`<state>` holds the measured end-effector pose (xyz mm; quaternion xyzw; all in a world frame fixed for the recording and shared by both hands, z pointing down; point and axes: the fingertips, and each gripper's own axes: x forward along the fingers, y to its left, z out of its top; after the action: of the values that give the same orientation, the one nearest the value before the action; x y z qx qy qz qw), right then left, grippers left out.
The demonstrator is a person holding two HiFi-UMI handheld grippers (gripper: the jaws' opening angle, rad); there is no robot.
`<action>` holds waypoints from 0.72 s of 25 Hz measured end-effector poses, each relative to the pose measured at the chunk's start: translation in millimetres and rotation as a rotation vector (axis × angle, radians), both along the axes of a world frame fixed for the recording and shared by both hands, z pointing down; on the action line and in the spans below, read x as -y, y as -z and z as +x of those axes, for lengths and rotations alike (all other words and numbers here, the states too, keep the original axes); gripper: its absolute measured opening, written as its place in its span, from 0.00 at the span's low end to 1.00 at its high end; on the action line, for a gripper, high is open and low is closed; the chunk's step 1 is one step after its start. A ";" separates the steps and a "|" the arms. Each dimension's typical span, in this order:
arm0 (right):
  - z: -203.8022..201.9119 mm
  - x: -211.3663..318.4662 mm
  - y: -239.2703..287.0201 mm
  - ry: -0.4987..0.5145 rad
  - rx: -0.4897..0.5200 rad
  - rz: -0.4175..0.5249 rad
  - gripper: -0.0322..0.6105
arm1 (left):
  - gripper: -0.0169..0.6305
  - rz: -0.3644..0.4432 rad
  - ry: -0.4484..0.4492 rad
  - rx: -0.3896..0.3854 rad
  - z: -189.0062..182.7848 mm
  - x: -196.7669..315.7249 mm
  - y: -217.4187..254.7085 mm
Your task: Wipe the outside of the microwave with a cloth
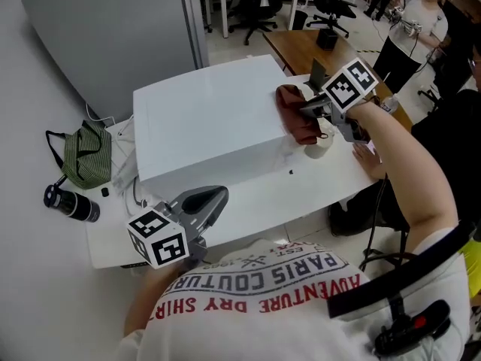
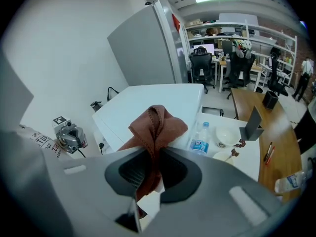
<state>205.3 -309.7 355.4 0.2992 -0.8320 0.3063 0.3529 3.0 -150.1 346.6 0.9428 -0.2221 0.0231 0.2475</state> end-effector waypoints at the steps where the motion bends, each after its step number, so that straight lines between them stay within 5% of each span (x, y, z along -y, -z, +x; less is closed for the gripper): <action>1: -0.9 -0.7 0.0 0.007 -0.006 -0.003 0.12 | 0.03 0.001 0.000 -0.002 0.0 -0.8 -0.1; 9: -51.3 -5.8 36.7 0.193 -0.055 0.031 0.12 | 0.03 -0.001 0.056 -0.006 -19.5 -6.0 -3.5; 18: -215.8 28.1 66.4 0.377 0.042 0.091 0.12 | 0.03 0.001 0.193 -0.004 -82.7 -18.5 -6.3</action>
<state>-10.5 -337.8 289.0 0.1472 -0.8935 0.2028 0.3727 -79.6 -131.6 353.0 0.9172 -0.3113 -0.0027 0.2488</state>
